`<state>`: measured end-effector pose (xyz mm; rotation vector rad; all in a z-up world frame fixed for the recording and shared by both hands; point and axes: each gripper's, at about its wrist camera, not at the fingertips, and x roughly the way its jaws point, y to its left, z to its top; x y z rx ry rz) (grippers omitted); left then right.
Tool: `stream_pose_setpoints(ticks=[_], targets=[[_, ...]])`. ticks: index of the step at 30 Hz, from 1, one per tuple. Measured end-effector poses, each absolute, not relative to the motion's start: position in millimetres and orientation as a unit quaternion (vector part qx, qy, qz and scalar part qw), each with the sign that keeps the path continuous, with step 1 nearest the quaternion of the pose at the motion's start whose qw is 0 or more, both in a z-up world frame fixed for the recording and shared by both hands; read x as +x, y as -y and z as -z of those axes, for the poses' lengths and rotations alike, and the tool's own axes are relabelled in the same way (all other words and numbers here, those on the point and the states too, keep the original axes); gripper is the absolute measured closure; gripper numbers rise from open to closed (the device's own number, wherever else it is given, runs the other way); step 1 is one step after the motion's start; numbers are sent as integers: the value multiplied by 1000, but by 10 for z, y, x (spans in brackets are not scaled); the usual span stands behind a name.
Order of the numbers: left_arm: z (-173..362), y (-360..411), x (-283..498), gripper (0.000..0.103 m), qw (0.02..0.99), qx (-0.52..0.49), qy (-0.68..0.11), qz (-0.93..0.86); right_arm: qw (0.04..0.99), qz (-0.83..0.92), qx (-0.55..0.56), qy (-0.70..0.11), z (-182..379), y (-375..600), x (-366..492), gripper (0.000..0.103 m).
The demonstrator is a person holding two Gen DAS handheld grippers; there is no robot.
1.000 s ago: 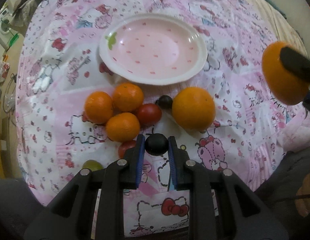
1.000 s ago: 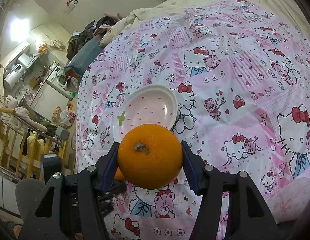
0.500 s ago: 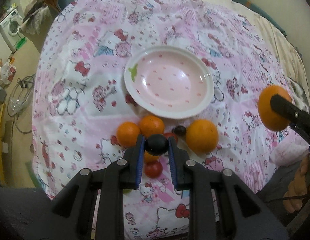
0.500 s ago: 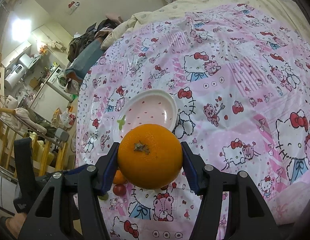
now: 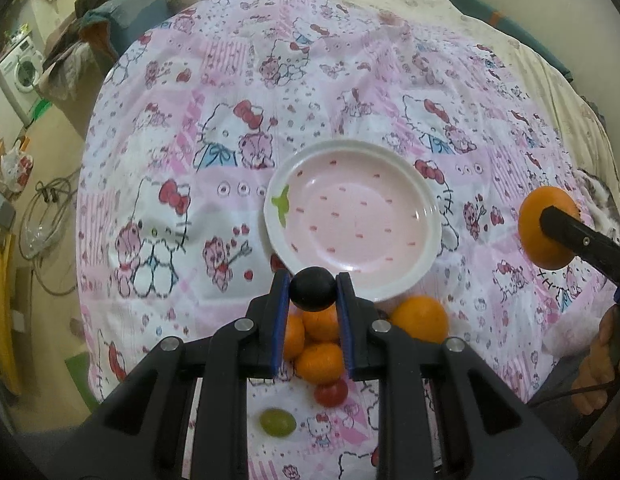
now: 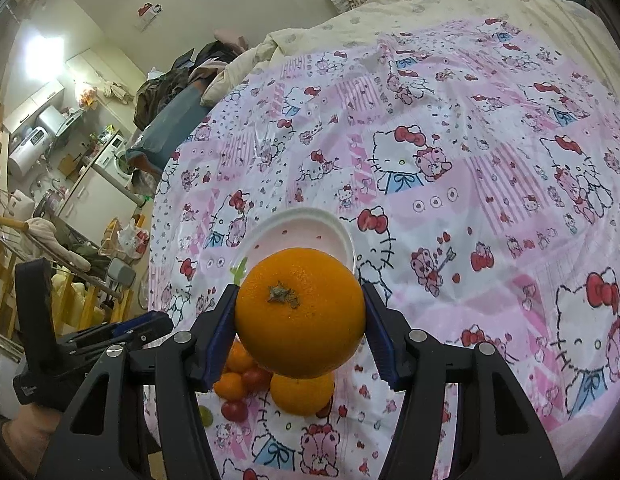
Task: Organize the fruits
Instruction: 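Carry the orange and dark fruit over the white plate with both tools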
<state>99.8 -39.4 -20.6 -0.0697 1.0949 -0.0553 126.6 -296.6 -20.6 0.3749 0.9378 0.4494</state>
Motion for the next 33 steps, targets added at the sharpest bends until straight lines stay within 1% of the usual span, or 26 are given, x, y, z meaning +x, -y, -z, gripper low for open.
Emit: stream_pose_setpoints(ticks=[11, 19, 26, 29, 33], targets=[[285, 438, 1356, 84, 852, -16, -522, 40, 844, -217, 172, -459, 306, 2839, 1598, 42], [537, 422, 1602, 84, 845, -40, -531, 56, 824, -233, 185, -482, 486, 2718, 1896, 42], [719, 482, 1825, 84, 839, -40, -538, 75, 809, -240, 168, -510, 750, 2478, 2205, 42], [802, 504, 1943, 84, 836, -24, -544, 71, 806, -243, 146, -520, 860, 2339, 2323, 42], [909, 459, 2046, 84, 827, -29, -558, 63, 805, -242, 116, -529, 1018, 2167, 2509, 41]])
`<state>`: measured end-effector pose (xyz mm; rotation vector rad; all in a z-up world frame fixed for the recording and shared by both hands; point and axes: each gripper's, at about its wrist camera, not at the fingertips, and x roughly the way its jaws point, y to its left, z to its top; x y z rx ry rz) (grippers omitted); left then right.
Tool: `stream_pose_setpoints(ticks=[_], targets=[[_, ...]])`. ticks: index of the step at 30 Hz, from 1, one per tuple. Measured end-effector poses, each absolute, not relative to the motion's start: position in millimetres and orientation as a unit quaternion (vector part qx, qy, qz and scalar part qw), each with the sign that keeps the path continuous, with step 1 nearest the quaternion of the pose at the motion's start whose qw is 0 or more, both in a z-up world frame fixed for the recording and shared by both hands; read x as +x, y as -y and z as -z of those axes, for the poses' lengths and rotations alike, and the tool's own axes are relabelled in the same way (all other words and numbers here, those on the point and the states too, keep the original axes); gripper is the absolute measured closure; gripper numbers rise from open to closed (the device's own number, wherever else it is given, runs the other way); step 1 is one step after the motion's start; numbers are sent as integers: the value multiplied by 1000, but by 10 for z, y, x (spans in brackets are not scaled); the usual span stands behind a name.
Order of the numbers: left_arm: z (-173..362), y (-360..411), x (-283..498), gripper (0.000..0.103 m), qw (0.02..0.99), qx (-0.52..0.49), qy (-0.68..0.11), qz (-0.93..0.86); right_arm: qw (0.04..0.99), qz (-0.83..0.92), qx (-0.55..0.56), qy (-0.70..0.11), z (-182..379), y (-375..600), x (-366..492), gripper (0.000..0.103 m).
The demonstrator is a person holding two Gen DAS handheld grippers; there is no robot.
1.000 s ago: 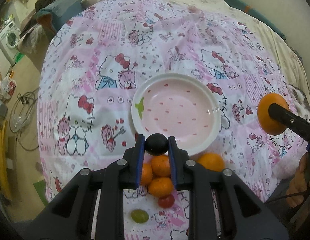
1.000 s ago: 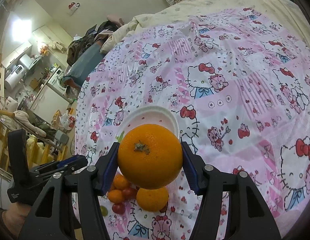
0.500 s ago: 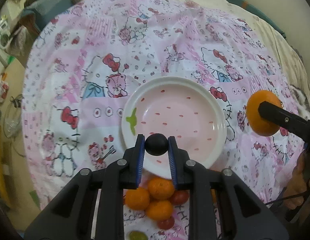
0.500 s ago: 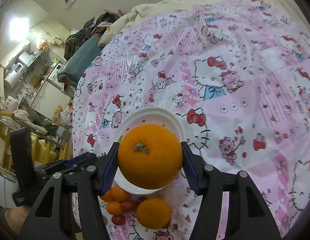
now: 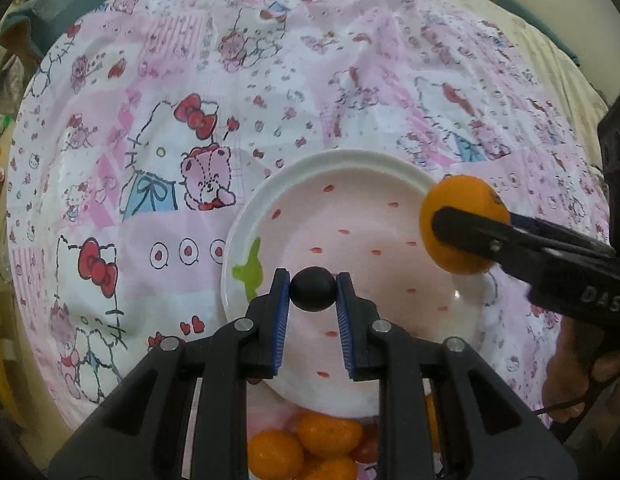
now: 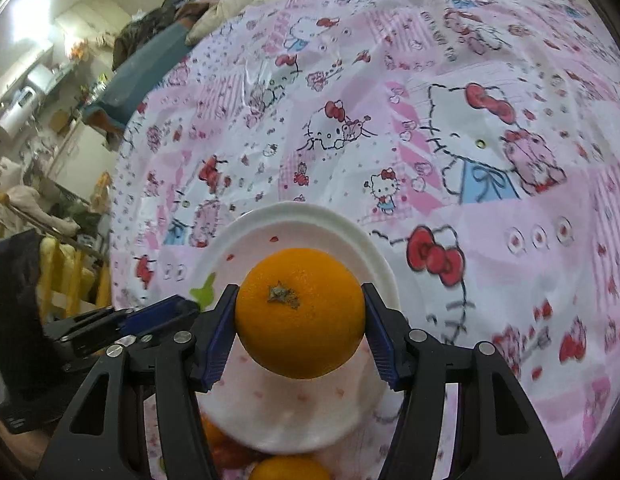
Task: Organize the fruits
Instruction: 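Carry the orange and dark fruit over the white plate with both tools, then open the right tool to set the orange on the plate while the left releases the dark fruit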
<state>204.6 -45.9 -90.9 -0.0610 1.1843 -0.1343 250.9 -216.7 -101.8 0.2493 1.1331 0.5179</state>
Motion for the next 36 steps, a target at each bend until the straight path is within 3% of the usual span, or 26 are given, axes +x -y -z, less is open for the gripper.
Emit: stream_pose_setpoints(ticks=[11, 23, 27, 36], targets=[[1093, 358, 2178, 84, 818, -34, -573, 50, 819, -228, -27, -525, 1287, 1852, 2604, 40], [1136, 289, 2184, 83, 817, -45, -574, 41, 803, -250, 12, -541, 1323, 1870, 2601, 39], [1134, 271, 2174, 83, 817, -47, -574, 40, 812, -252, 33, -525, 1226, 1925, 2589, 20], [1084, 359, 2225, 83, 825, -48, -561, 53, 833, -232, 138, -484, 811, 2453, 2687, 20]])
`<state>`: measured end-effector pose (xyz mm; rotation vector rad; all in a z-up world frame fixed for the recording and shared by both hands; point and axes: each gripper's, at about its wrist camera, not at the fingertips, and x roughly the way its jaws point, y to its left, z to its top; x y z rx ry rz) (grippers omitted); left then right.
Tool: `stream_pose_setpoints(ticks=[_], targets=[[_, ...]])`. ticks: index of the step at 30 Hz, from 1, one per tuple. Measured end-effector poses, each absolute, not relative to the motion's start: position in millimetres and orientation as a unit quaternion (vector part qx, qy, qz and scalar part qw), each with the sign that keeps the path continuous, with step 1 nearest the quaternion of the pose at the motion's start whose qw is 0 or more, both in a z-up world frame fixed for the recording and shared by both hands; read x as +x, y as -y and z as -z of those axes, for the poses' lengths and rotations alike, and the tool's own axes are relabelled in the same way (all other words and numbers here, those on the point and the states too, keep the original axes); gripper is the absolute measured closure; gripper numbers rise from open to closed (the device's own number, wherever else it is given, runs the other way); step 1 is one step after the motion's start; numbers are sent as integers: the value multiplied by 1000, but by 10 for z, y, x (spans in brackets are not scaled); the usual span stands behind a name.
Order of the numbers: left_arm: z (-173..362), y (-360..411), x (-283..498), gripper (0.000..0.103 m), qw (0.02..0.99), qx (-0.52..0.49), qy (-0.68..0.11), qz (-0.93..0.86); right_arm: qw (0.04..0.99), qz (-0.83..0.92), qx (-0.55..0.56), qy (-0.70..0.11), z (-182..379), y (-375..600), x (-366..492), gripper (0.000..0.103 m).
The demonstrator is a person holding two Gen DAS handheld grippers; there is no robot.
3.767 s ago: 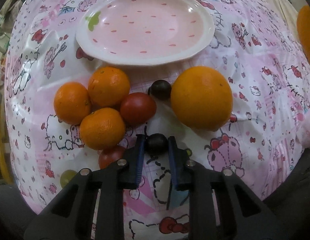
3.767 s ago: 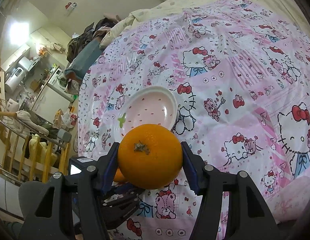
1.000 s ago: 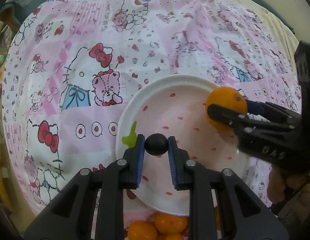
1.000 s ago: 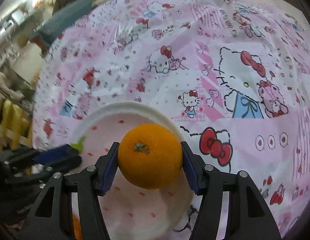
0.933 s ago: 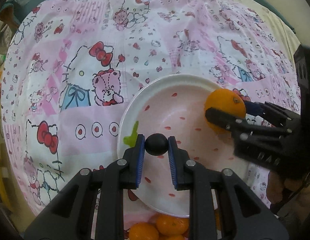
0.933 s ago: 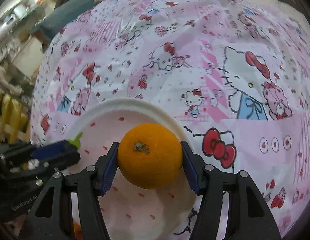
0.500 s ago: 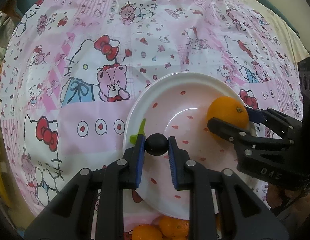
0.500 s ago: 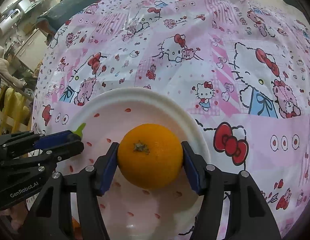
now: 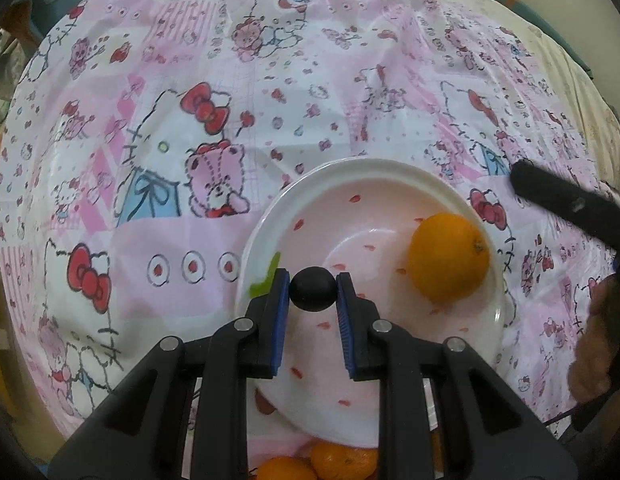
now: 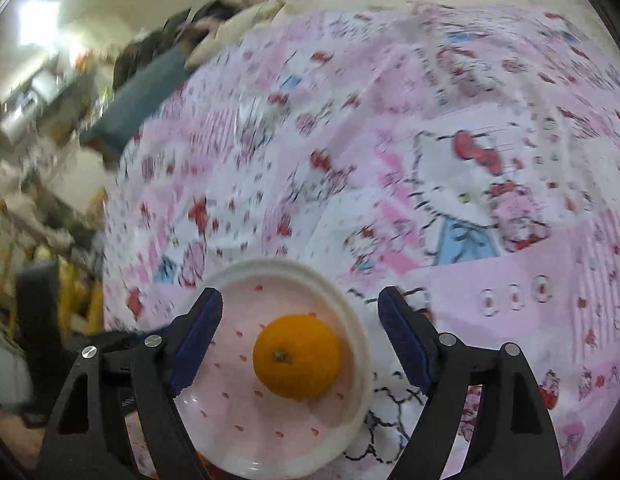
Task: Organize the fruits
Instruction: 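Open the right tool to set the orange on the plate while the left releases the dark fruit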
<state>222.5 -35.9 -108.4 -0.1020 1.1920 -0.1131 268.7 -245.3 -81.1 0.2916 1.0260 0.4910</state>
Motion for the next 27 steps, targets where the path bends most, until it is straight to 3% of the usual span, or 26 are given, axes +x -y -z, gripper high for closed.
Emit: stream_pose_setpoints(ticks=[14, 16, 18, 23, 27], targets=[[1234, 581, 2435, 82, 815, -50, -573, 65, 832, -216, 167, -483, 793, 2726, 2663, 20], [1242, 584, 2439, 72, 814, -54, -575, 65, 832, -215, 168, -483, 794, 2745, 2662, 20], [1232, 586, 2423, 43, 818, -52, -569, 59, 833, -213, 169, -482, 786, 2774, 2657, 20], [1211, 596, 2415, 26, 822, -49, -565, 56, 834, -210, 172, -481, 781, 2817, 2647, 20], [1165, 602, 2416, 25, 823, -56, -561, 64, 840, -202, 168, -474, 745, 2825, 2627, 20]])
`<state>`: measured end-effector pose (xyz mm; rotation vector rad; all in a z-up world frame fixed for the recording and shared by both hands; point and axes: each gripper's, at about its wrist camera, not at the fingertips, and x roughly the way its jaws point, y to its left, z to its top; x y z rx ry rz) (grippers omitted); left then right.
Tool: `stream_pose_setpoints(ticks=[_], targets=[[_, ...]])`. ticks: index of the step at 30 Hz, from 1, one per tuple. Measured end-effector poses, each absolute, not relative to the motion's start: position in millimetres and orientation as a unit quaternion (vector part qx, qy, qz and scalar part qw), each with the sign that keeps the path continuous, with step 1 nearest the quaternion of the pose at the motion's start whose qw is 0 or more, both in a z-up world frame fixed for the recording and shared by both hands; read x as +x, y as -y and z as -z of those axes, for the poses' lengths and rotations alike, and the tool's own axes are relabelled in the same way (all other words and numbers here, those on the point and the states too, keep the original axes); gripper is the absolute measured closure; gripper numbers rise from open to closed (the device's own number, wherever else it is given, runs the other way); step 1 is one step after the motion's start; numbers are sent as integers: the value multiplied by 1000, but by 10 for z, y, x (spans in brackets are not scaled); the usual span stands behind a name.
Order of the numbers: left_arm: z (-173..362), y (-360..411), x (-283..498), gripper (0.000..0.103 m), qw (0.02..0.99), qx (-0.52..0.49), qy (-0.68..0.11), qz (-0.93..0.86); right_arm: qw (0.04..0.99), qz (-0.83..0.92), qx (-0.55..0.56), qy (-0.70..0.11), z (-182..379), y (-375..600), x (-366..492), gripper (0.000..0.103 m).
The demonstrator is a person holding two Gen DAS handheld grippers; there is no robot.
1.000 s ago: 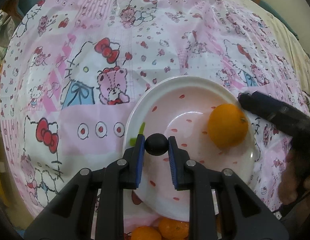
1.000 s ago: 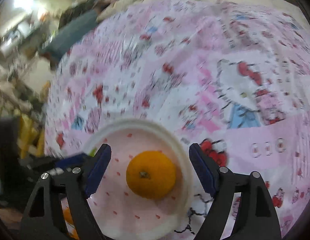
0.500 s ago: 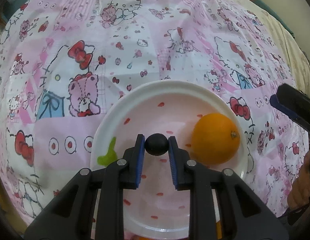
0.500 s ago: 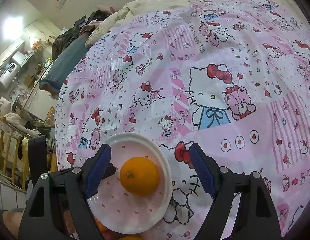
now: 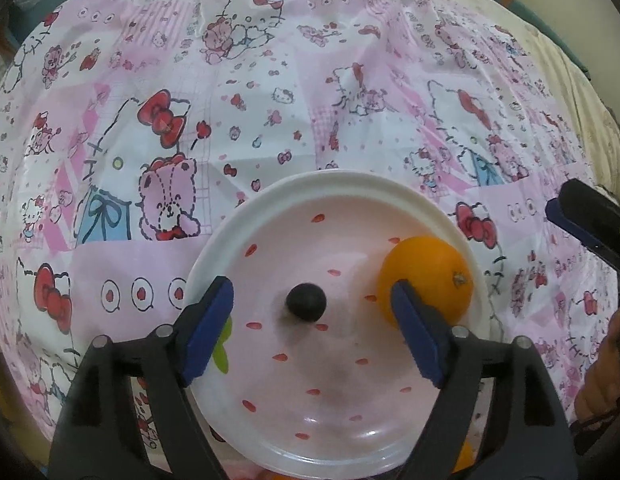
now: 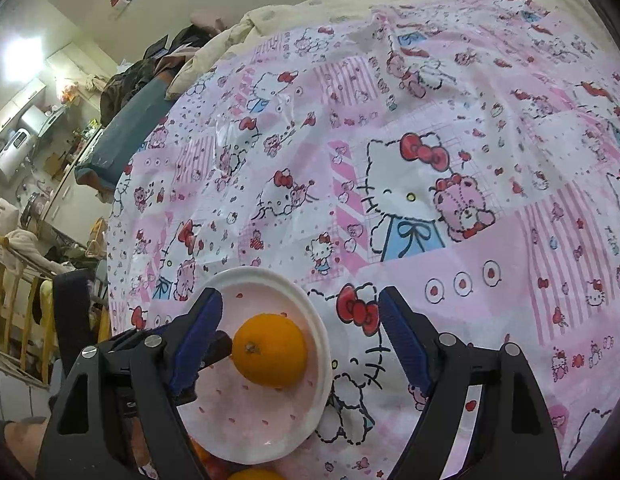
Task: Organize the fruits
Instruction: 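Open the right tool to set the orange on the plate while the left releases the dark fruit, then withdraw both open tools from the plate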
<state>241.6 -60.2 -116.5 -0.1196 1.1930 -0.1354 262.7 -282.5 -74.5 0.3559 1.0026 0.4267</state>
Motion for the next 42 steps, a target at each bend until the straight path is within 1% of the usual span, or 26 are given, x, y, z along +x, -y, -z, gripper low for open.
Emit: stream_pose_setpoints(ticks=[11, 19, 26, 28, 30, 31, 42], targets=[[905, 434, 2166, 24, 846, -58, -528, 46, 846, -210, 159, -463, 529, 2809, 2398, 20], [625, 360, 1860, 24, 861, -34, -506, 33, 848, -227, 150, -454, 349, 2781, 2045, 20], [382, 167, 1490, 24, 868, -74, -491, 16, 844, -231, 155, -458, 304, 2821, 1648, 20], [328, 140, 1363, 22, 869, -78, -488, 17, 842, -229, 163, -460, 308, 2851, 1562, 20], [263, 121, 1226, 12, 875, -74, -478, 13, 841, -227, 168, -462, 314, 2877, 1477, 20], [228, 112, 1161, 10, 878, -73, -473, 14, 840, -226, 169, -463, 316, 2880, 1448, 20], [106, 70, 592, 9, 886, -57, -460, -1, 830, -221, 175, -482, 439, 2868, 1119, 20]])
